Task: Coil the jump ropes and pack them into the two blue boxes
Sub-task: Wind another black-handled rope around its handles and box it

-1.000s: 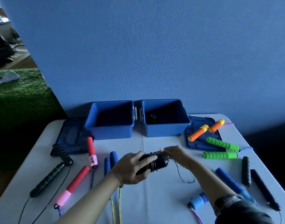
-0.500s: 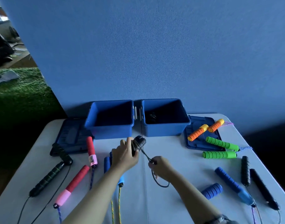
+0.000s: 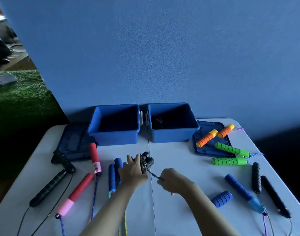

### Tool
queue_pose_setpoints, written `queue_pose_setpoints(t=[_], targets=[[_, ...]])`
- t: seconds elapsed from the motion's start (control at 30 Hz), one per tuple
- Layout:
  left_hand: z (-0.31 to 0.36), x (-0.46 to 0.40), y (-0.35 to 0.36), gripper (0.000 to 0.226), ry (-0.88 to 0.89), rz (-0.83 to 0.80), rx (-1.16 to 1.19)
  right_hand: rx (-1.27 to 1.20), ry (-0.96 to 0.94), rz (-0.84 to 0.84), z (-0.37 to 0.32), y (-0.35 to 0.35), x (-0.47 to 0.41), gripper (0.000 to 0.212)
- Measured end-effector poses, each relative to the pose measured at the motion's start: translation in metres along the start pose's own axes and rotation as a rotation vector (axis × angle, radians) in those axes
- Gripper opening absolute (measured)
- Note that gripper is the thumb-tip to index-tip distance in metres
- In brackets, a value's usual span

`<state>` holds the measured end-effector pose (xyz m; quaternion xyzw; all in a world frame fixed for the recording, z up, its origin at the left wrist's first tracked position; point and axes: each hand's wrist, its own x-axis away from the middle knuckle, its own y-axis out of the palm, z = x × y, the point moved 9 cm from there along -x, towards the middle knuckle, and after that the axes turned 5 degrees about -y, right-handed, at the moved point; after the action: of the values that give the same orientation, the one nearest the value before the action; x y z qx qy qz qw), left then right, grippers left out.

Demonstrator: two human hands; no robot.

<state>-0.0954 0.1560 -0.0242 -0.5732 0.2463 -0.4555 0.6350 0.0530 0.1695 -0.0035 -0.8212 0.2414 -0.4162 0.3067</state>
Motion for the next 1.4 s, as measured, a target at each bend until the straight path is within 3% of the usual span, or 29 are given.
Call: queue_pose_setpoints(t=[0.23, 0.4, 0.57, 0.73, 0.93, 1.1, 1.3, 1.4], targets=[[0.004, 0.009, 0.011, 0.047, 0.095, 0.021, -0.009, -0.209, -0.123, 0.159, -0.016, -0.032, 0.010, 0.026], [0.014, 0.025, 0.028, 0.062, 0.257, -0.037, 0.057, -0.459, -0.218, 0.358, -0.011, -0.056, 0.003, 0.023], [0.036, 0.054, 0.018, 0.066, 0.521, 0.036, 0.170, -0.904, -0.122, 0.355, 0.016, -0.054, -0.016, 0.021], [0.049, 0.071, -0.007, 0.067, 0.621, 0.108, 0.222, -1.013, -0.102, 0.283, 0.034, -0.048, -0.025, 0.024], [0.052, 0.076, -0.011, 0.071, 0.627, 0.145, 0.283, -0.632, -0.046, 0.373, 0.041, -0.062, -0.027, 0.022], [0.050, 0.080, -0.016, 0.075, 0.638, 0.143, 0.310, -0.320, 0.002, 0.238, 0.048, -0.054, -0.023, 0.031], [0.046, 0.072, -0.015, 0.070, 0.563, 0.152, 0.325, -0.189, 0.018, 0.284, 0.060, -0.049, -0.024, 0.048], [0.043, 0.067, -0.008, 0.068, 0.494, 0.157, 0.330, -0.200, 0.053, 0.276, 0.063, -0.049, -0.027, 0.041]])
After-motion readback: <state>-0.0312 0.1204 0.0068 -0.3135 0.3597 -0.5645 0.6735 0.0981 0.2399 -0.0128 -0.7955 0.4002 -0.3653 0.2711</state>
